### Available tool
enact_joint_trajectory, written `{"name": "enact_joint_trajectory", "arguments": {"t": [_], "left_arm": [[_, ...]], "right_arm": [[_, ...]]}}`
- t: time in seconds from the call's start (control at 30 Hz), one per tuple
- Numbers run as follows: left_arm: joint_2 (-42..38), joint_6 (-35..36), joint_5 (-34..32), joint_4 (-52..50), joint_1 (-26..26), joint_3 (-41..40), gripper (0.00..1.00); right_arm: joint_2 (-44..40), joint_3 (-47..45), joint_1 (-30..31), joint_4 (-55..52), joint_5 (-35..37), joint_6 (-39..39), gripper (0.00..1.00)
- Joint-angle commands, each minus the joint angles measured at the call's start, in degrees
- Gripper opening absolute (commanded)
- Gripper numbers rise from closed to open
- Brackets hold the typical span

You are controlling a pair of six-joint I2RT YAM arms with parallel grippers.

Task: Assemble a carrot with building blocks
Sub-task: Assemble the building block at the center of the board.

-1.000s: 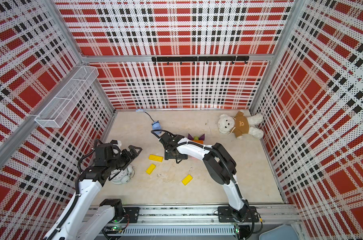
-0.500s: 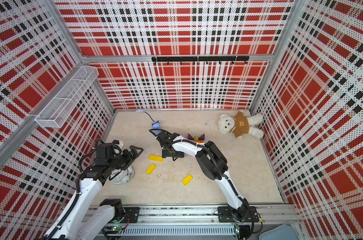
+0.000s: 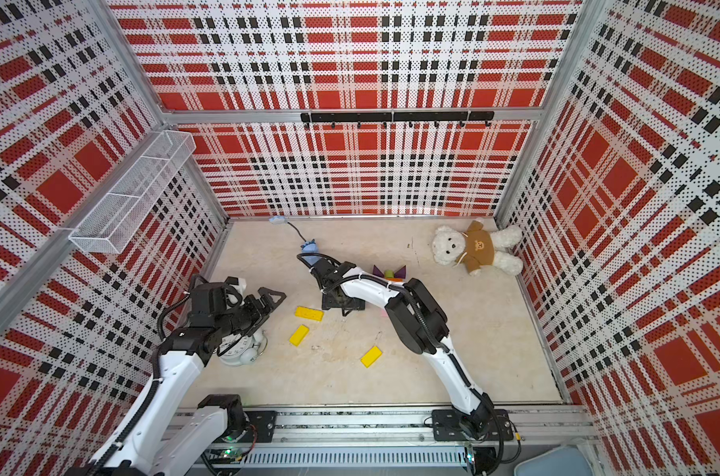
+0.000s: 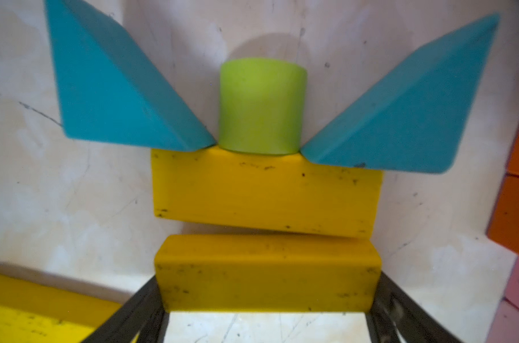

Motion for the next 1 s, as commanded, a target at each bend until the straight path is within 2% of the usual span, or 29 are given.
{"name": "enact_joint_trajectory", "arguments": {"t": [0.0, 0.5, 0.97], "left_arm": [[-0.1, 0.0, 0.7, 1.4, 0.6, 0.7, 1.0], [0.2, 0.0, 1.0, 1.6, 0.8, 0.5, 0.99], [0.1, 0.0, 1.2, 1.6, 1.0, 0.4, 1.0]], "right_arm": [[1.5, 1.7, -0.3, 0.2, 0.8, 1.0, 0.88], [-0.9, -1.2, -0.4, 4.0, 0.2, 1.4, 1.0], [-4.3, -4.7, -0.5, 3.9, 1.4, 0.9, 1.0]]}}
